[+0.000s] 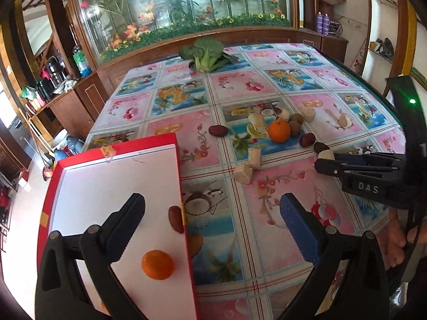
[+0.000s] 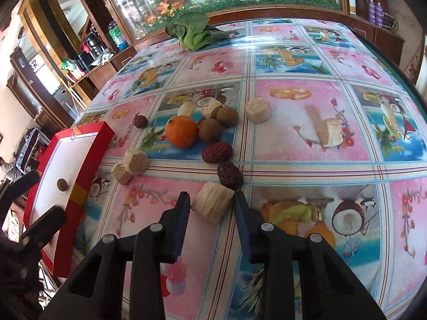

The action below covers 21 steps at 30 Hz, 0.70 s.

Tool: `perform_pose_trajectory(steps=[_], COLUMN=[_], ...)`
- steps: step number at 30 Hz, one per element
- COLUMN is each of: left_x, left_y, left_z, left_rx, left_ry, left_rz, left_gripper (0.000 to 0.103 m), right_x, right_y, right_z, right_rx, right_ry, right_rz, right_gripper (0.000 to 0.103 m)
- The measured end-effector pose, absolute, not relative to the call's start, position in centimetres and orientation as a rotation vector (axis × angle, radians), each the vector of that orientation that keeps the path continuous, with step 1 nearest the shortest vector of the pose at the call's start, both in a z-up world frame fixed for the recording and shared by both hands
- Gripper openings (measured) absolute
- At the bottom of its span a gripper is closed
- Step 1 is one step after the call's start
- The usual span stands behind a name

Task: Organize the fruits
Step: 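Move both open tools back to the fruit on the tablecloth, then grasp a cream cube with the left tool while the right grasps another cream piece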

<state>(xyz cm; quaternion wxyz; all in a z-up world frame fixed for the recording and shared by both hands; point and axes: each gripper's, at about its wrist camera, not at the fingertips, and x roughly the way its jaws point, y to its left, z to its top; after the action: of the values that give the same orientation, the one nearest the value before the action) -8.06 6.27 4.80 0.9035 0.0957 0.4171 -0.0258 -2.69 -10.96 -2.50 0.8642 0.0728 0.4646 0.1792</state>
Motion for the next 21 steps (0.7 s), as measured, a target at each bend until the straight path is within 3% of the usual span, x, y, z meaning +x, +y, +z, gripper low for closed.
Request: perform_pose_trajectory(steps=[11, 14, 19, 21], left_x=[-3.0, -2.2, -1.2, -0.8], left_y=[4.2, 4.2, 4.9, 5.2], left_z=[2.1, 1.1, 0.1, -0.1], left_rx=[0.228, 0.236, 0.214, 0.192], left_ry=[0.96, 0.997, 1.024, 1.031], left_rz=[-0.121, -0.16, -0.17, -0.173], left_gripper=[0.1, 0.081, 0.075, 0.066], right_x=[-2.5, -2.4, -2.5, -2.5], right_y=[-16.0, -16.2, -15.6, -15.2], right_z=[-3.1, -3.1, -3.0, -3.0], right_rx=[0.262, 0.279, 0.252, 0.229], right_ry=[0.966, 0.968, 0.959, 0.953], right_rz=[0.492, 0.498, 0.502, 0.5], right_gripper=[0.032, 0.032, 0.032, 0.032])
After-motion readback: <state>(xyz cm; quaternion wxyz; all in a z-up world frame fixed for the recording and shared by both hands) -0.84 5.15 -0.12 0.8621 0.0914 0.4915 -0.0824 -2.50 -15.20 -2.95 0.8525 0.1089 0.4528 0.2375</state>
